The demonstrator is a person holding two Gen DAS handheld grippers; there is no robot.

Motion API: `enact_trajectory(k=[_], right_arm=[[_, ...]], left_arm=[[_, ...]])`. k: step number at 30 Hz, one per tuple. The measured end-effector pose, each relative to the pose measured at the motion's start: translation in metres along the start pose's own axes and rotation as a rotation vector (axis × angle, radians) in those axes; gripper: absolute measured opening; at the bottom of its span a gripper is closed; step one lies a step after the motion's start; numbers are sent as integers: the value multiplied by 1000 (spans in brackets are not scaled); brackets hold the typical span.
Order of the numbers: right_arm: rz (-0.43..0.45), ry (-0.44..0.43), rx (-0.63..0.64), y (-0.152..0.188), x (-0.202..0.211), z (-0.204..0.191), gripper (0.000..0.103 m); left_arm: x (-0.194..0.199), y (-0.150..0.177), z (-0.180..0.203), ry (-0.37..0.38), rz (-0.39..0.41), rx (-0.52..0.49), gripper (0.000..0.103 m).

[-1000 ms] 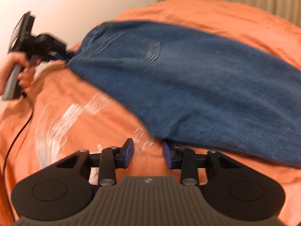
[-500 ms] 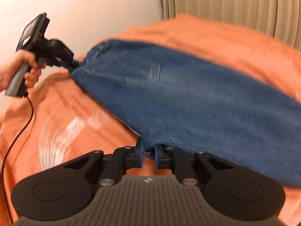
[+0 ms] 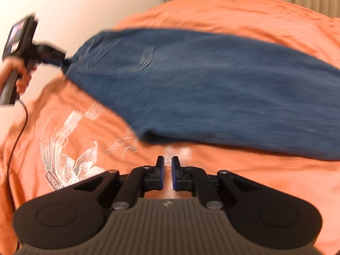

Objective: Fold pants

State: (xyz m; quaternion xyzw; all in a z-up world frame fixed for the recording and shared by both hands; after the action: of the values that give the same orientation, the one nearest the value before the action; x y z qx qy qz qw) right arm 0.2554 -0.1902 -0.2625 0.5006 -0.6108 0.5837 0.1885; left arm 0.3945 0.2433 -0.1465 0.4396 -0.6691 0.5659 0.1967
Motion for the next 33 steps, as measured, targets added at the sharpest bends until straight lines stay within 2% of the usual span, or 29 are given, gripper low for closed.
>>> enact_trajectory(k=[2,3,5,8,12,16,21,26,30,33], right_arm=[[32,26,-25,-2,24,25,21],[47,41,-40,-1,37,40,26],[66,81,-86,-3,58,75,28],[97,156,-162,4,94,134,29],[100,281,-258,12,130,218,29],[94,367,-322,5,155,293,33],[93,457,-280,-19,169,364,36],[133,503,-301,-46,168,437,38],[130,539,-340,-63,154,492,39],[106,525,-379,-65,138,524,39]], left_arm=[[14,-3,-4,-42,36,-1,53],[21,-5,-6,-45,45,4,53],[34,-9,-2,-27,53,8,53],[54,-19,16,42,64,-3,53],[71,-34,56,192,69,-50,53],[79,-47,105,264,79,-135,53],[77,-61,175,329,100,-242,53],[48,-79,230,346,83,-293,53],[30,-83,257,378,99,-460,53],[17,-84,265,381,68,-582,59]])
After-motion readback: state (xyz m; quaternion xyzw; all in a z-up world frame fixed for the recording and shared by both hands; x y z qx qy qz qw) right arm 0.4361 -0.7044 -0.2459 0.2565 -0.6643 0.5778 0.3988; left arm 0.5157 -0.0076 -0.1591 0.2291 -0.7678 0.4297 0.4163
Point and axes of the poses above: each gripper's, at about its wrist camera, not at the fingertips, and x roughly against the way its jaws point, z to its right, y to its underside, the point moved 5 cm from there along -x, roughly the way its jaws point, and after that the axes turned 5 degrees about -z, right-handed, at the moved point
